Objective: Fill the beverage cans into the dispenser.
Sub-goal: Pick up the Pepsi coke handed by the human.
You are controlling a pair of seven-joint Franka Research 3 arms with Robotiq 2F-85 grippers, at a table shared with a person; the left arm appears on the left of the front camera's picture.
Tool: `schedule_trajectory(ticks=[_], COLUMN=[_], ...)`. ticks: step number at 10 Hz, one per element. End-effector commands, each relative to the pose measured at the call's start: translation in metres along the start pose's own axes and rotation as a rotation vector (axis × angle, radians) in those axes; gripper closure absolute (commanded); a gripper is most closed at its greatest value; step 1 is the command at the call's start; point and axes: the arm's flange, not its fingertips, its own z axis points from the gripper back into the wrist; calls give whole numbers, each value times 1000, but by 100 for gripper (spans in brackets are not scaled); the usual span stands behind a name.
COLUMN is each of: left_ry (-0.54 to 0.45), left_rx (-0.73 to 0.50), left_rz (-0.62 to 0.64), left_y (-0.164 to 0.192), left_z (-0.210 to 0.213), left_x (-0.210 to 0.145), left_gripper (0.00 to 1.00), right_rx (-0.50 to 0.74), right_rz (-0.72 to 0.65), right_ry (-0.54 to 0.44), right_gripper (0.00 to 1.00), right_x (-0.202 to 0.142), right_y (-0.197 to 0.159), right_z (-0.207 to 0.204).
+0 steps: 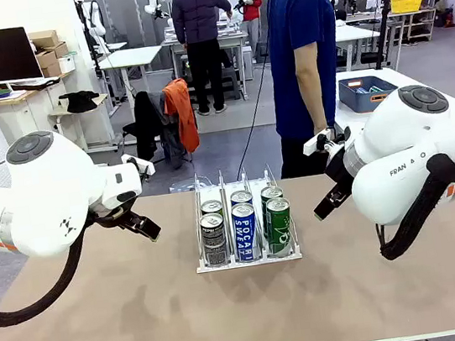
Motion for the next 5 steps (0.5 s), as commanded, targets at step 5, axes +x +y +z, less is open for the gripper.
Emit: schedule_trajectory(ticks=[5], left_ry=[0], left_rx=[0], left_rz=[0], left_y=[0], left_z=[0], left_x=[0], left_gripper=[0], right_rx=[0], right_rz=[0], right_ry=[0], right_gripper=[0], right_x=[0], right_y=[0], right_z=[0])
